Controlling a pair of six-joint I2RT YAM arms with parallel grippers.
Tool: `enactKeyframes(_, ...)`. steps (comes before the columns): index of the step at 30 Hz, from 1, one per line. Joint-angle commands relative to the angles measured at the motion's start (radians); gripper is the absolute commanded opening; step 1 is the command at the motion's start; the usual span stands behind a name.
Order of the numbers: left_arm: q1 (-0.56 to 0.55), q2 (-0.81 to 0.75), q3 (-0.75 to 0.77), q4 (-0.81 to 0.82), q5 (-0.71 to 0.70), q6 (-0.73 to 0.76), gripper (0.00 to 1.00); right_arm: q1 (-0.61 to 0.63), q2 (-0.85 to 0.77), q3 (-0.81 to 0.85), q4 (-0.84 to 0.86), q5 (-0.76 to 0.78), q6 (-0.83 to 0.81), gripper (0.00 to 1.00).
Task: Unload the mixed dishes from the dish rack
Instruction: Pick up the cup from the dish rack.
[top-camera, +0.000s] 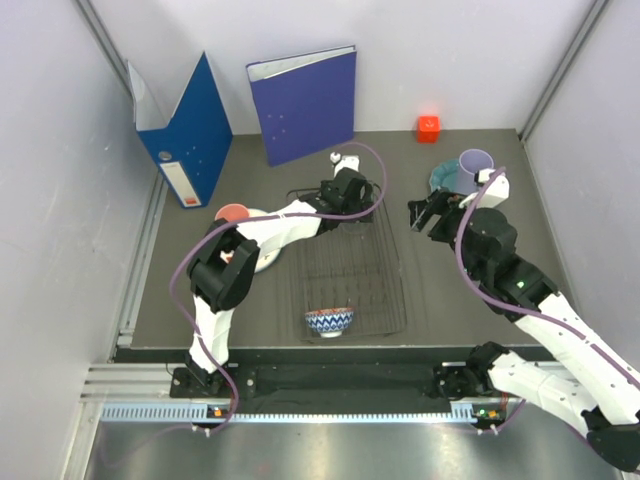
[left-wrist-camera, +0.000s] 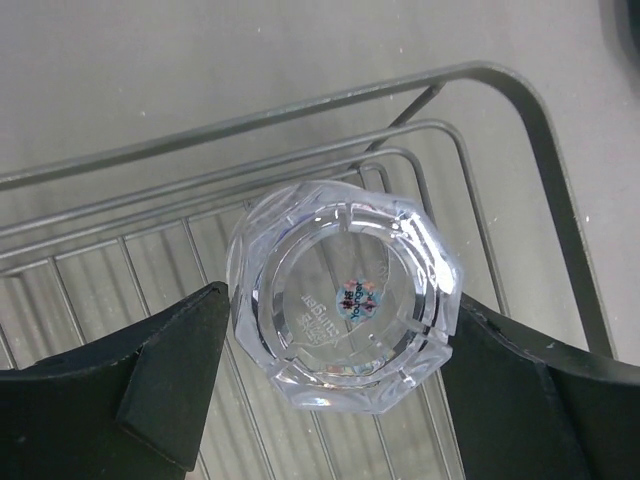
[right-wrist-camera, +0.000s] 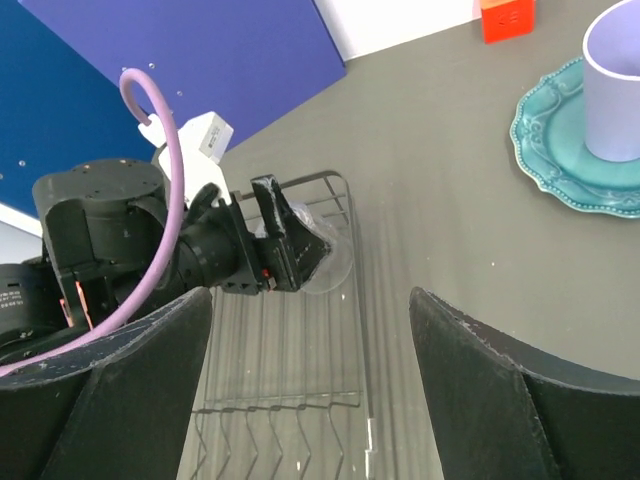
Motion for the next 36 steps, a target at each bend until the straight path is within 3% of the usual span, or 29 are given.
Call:
enactKeyframes(1, 0.000, 0.003, 0.024, 0.075, -0.032, 0.038, 0.83, 0.008, -0.011, -0.010, 0.045, -0.019, 0.019, 0.79)
enactKeyframes(5, 0.002, 0.005, 0.019, 0.080, -0.035, 0.064, 0.72, 0.008, -0.006, -0.017, 0.047, -0.024, 0.024, 0.79)
enactKeyframes(6, 0.002, 0.002, 0.017, 0.080, -0.032, 0.069, 0.63, 0.008, -0.009, -0.019, 0.045, -0.024, 0.024, 0.79)
enactKeyframes(8, 0.002, -0.017, -0.002, 0.081, -0.040, 0.078, 0.57, 0.008, -0.010, -0.022, 0.048, -0.024, 0.024, 0.79)
enactKeyframes(11, 0.000, -0.061, -0.045, 0.103, -0.058, 0.080, 0.54, 0.008, -0.009, -0.023, 0.050, -0.020, 0.024, 0.79)
enactKeyframes(17, 0.002, -0.162, -0.099, 0.109, -0.064, 0.095, 0.35, 0.008, -0.009, -0.023, 0.056, -0.019, 0.022, 0.79)
enactKeyframes(21, 0.002, -0.227, -0.107, 0.090, -0.042, 0.106, 0.15, 0.008, -0.009, -0.020, 0.057, -0.022, 0.022, 0.79)
enactKeyframes(23, 0.002, -0.265, -0.107, 0.081, -0.023, 0.109, 0.00, 0.008, -0.007, -0.019, 0.054, -0.022, 0.022, 0.79)
enactKeyframes(28, 0.005, -0.357, -0.133, 0.083, 0.034, 0.092, 0.00, 0.006, -0.017, -0.034, 0.050, -0.046, 0.048, 0.79)
enactKeyframes(31, 0.028, -0.426, -0.173, 0.116, 0.131, 0.016, 0.00, 0.005, -0.033, -0.048, 0.065, -0.062, 0.062, 0.78)
enactKeyframes(33, 0.098, -0.487, -0.264, 0.199, 0.361, -0.061, 0.00, 0.002, -0.041, -0.054, 0.071, -0.076, 0.079, 0.77)
enactKeyframes(36, 0.198, -0.569, -0.438, 0.479, 0.624, -0.257, 0.00, -0.026, -0.052, -0.053, 0.089, -0.143, 0.087, 0.76)
